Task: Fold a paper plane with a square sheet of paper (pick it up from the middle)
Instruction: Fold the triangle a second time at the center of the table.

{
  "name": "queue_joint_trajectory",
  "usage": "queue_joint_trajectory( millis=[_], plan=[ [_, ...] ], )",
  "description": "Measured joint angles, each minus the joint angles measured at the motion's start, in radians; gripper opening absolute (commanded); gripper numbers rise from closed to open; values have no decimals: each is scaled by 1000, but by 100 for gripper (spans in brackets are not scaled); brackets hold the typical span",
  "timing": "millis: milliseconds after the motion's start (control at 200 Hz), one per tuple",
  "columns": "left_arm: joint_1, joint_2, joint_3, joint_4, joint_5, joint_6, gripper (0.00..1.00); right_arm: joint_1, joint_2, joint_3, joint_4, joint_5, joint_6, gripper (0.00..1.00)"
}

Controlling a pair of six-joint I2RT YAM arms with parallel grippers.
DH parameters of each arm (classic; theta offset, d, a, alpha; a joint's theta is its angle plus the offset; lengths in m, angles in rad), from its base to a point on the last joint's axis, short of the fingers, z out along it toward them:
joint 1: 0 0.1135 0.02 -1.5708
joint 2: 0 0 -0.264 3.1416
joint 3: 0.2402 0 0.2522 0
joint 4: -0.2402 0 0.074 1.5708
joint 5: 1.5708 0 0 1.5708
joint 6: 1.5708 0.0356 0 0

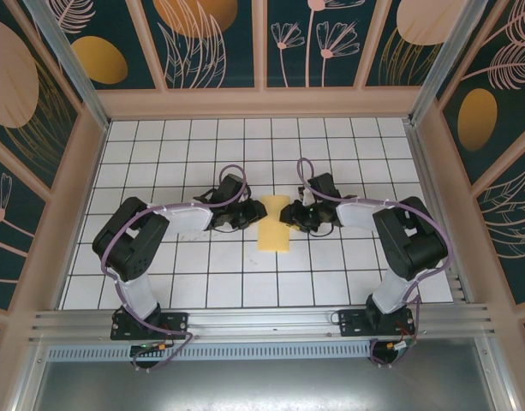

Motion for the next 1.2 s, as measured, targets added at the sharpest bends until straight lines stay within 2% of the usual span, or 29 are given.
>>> queue_joint_trajectory(
  millis=[1201],
  plan=[
    [0, 11, 0, 0, 23, 0, 41, -14, 12, -31, 48, -35, 12, 35]
  ],
)
